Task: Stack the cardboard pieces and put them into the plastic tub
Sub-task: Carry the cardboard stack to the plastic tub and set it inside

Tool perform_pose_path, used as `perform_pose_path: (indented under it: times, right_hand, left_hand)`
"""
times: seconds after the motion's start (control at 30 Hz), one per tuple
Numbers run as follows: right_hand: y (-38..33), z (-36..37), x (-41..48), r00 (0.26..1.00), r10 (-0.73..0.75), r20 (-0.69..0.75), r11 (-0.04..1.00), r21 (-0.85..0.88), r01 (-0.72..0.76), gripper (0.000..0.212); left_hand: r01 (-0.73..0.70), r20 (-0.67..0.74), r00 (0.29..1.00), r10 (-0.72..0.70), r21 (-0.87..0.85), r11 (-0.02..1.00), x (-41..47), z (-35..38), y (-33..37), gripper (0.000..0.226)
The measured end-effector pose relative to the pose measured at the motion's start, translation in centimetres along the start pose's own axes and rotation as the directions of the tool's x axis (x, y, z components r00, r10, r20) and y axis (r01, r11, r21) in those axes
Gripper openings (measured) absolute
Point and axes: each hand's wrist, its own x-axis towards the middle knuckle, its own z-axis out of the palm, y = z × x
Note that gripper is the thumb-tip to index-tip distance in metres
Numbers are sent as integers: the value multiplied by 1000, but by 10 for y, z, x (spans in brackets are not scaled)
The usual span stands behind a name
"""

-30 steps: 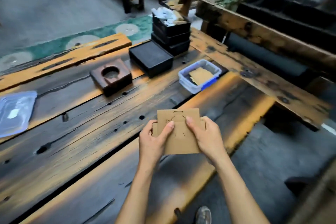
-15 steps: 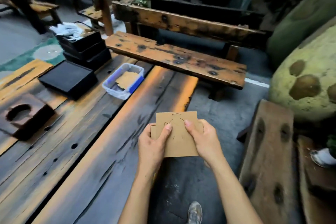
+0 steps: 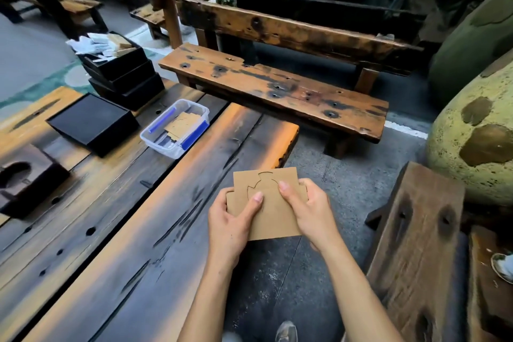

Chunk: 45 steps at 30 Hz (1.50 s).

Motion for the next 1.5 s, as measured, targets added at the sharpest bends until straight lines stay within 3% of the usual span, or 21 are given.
perform_pose_path:
  times: [0.27,0.43,0.7,0.97,1.2,1.3,1.5]
  right_hand:
    - [-5,33,64,990,-10,144,1000,8,9,27]
    - [-15,62,114,984,-44,175,997,-49,54,34]
    - [-36,112,211,972,-76,223,978,-174,117,38]
    - [-49,150,273,956,-34,292,961,-253,111,40]
    - [-44,198,337,915,-41,401,930,-319,181,34]
    - [-42,224,372,874,-17,486,925,-323,197,25]
    - [-31,271,438,787,57,614,890,-388,239,32]
  left_hand:
    - [9,-135,991,-12,-19,1000,45,-6,6,29]
    - [17,-166,986,-13,21,1000,92,-15,12,30]
    - [50,-164,985,-56,-40,998,180,-26,24,42]
    - [142,-111,983,-146,-42,989,246,-56,26,32]
    - [251,-262,912,-316,-252,935,305,-57,17,30]
    - [257,-311,880,-360,-325,910,330,-60,15,36]
    - [236,-458,775,-435,-429,872,389,-62,1,42]
